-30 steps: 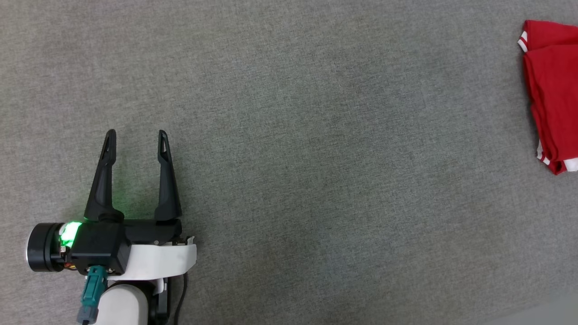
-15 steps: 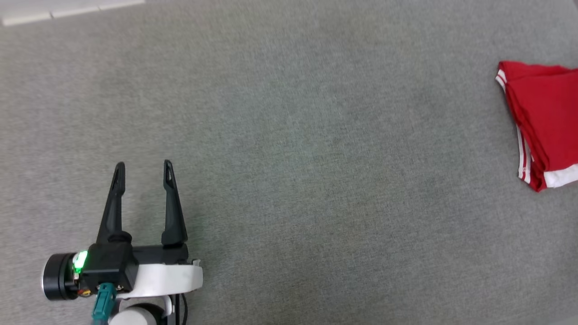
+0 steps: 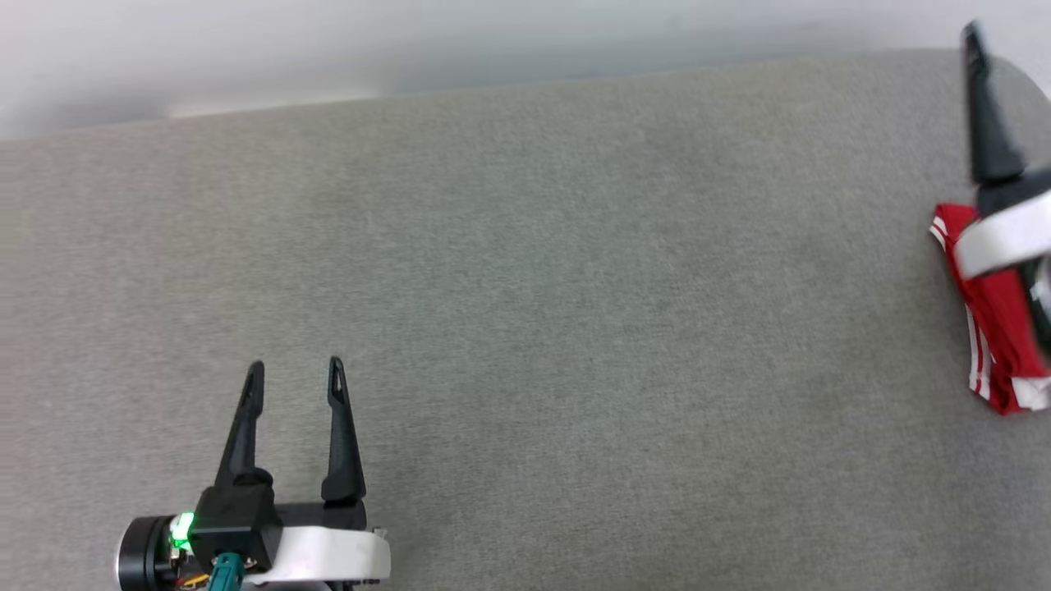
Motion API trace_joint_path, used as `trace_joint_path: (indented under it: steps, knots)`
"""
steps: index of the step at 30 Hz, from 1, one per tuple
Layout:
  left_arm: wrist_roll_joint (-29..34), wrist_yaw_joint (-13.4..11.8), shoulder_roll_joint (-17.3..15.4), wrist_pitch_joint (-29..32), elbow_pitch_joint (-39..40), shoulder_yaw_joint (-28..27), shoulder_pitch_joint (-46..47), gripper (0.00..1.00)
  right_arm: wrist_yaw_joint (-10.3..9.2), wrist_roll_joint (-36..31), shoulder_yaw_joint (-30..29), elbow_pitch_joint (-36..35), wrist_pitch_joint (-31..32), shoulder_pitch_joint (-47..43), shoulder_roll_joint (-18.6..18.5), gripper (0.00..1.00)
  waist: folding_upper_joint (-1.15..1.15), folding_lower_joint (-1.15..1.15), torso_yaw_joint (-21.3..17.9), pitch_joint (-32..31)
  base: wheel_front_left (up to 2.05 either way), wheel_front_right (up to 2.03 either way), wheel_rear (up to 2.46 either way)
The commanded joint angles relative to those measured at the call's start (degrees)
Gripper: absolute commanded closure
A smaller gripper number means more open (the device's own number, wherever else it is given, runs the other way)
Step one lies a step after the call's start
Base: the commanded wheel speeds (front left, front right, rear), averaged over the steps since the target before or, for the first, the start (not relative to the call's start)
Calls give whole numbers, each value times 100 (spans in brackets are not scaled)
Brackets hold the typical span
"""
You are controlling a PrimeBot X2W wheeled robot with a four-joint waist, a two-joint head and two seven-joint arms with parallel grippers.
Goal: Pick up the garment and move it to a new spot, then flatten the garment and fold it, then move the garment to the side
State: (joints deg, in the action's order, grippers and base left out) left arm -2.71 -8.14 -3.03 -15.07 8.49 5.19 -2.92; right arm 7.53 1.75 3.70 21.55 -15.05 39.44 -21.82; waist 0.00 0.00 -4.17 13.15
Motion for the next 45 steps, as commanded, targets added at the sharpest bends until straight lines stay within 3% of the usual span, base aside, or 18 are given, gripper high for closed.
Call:
trace_joint_path:
  steps: [1,10,20,31,45]
  knots:
    - [-21,-5,8,-14,-44,2,-65,0,-8,0,-47,-164,-10,-254,95,0,0,0,157,-169,0,0,0]
    - [-73,100,15,-14,-310,-128,-337,0,-8,33,-225,-1228,-11,-2016,1114,0,0,0,376,-541,0,0,0]
    - [-134,181,17,-14,-487,-218,-553,0,-7,111,-473,-1824,-11,-3699,1751,0,0,0,542,-860,0,0,0]
    - [-165,312,20,-14,-570,-274,-818,0,-8,150,-566,-2286,-12,-4691,1902,0,0,0,626,-1110,0,0,0]
    - [-190,513,19,-14,-655,-319,-968,0,-7,464,-619,-2409,-12,-5021,1907,0,0,0,682,-1316,0,0,0]
